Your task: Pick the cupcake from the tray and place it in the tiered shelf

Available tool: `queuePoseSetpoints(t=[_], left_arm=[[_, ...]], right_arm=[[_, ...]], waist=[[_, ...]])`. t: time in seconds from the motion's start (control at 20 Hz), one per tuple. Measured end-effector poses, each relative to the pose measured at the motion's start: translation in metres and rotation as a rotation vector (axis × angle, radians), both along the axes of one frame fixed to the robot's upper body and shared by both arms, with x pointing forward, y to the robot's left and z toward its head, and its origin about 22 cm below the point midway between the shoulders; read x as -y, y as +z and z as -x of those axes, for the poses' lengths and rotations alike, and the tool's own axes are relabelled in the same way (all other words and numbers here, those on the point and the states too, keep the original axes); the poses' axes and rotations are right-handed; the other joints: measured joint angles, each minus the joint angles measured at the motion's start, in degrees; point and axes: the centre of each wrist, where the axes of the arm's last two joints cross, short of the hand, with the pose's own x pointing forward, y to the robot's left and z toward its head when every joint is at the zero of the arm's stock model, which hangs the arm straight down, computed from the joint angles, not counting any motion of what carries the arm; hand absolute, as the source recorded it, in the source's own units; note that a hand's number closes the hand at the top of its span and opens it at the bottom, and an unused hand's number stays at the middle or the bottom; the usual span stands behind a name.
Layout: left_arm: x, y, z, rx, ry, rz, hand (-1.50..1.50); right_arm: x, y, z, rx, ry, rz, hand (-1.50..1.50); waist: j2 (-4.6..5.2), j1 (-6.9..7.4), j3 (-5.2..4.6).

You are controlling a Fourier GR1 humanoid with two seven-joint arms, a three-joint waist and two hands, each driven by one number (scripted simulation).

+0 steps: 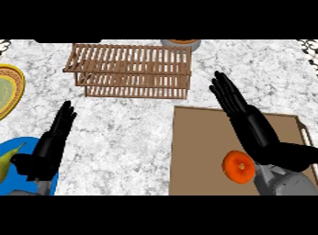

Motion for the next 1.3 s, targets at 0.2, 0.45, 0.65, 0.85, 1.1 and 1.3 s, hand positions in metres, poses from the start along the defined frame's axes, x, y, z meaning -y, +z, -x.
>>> queuePoseSetpoints(t=[0.2, 0.45, 0.65, 0.85, 1.1, 1.3], left_arm=[[-0.014, -0.007, 0.006, -0.112, 0.072, 0.019, 0.00], [-0.032, -0.026, 0.023, -0.286, 0.185, 0.066, 0.00], [-0.035, -0.025, 0.019, -0.371, 0.177, 0.105, 0.00], [-0.032, -0.013, 0.003, -0.427, 0.144, 0.108, 0.00], [-0.027, -0.014, -0.001, -0.449, 0.131, 0.111, 0.00], [-0.024, -0.012, -0.006, -0.454, 0.122, 0.110, 0.00]], right_arm=[[0.055, -0.004, 0.005, 0.008, -0.289, 0.091, 1.50], [0.159, -0.032, 0.029, -0.161, -0.805, 0.337, 1.50], [0.203, -0.056, 0.076, -0.275, -1.067, 0.343, -1.50], [0.213, -0.058, 0.125, -0.285, -1.091, 0.364, -1.50], [0.209, -0.029, 0.154, -0.314, -0.968, 0.403, -1.50], [0.190, 0.006, 0.153, -0.362, -0.884, 0.448, -1.50]], waist=[[-0.84, -1.63, 0.32], [-0.30, -5.84, 0.18], [-0.92, -4.51, 0.48], [-1.12, -2.26, 0.52], [-1.15, -0.85, 0.47], [-1.07, -0.06, 0.43]])
